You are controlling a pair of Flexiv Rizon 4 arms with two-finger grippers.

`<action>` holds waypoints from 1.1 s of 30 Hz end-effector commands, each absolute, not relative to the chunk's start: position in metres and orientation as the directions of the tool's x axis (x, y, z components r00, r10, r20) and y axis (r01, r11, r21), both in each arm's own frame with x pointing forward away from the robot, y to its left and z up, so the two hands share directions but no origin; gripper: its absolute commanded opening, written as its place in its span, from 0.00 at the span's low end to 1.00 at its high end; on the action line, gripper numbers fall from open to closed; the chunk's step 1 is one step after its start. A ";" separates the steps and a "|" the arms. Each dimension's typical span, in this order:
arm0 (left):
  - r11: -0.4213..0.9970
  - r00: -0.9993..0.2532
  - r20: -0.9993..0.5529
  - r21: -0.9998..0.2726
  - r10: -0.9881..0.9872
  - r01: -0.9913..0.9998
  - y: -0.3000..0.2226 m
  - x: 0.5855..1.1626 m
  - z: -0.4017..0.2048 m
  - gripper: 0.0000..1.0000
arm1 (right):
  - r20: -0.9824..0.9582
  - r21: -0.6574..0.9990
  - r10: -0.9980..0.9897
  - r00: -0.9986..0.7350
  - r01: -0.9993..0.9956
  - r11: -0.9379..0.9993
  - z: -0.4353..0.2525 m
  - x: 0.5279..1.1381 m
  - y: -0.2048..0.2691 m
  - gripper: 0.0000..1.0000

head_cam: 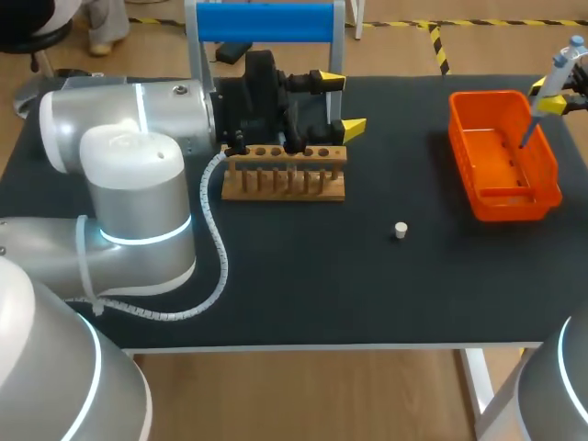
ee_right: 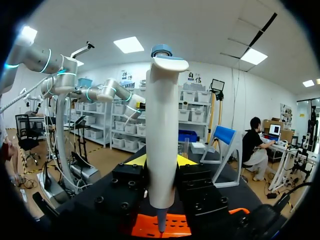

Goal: Invert the test tube, pick up the pipette, mount the tip to pipette, aspirate from beaker and dispense into the tube, eject the tip, return the pipette, and cap with the stopper.

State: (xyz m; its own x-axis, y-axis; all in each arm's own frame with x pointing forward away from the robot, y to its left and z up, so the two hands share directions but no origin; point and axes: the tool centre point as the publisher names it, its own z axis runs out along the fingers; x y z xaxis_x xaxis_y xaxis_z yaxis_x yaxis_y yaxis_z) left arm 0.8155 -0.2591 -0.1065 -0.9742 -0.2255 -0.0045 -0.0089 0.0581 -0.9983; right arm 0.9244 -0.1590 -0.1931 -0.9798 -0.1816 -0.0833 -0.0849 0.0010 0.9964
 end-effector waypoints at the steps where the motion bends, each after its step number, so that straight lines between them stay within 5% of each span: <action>1: 0.051 -0.973 -0.006 -0.999 -0.231 -0.006 -0.260 0.814 -0.108 1.00 | -0.083 0.996 -0.186 -0.979 -0.085 0.003 -0.193 0.926 -0.160 0.00; 14: 0.051 -0.973 -0.006 -0.999 -0.231 -0.006 -0.260 0.814 -0.108 1.00 | -0.093 0.996 -0.160 -0.983 -0.093 -0.011 -0.179 0.909 -0.140 0.00; 33: 0.051 -0.973 -0.006 -0.999 -0.231 -0.006 -0.260 0.814 -0.108 1.00 | -0.103 0.995 -0.190 -0.976 -0.104 -0.002 -0.148 0.869 -0.022 0.00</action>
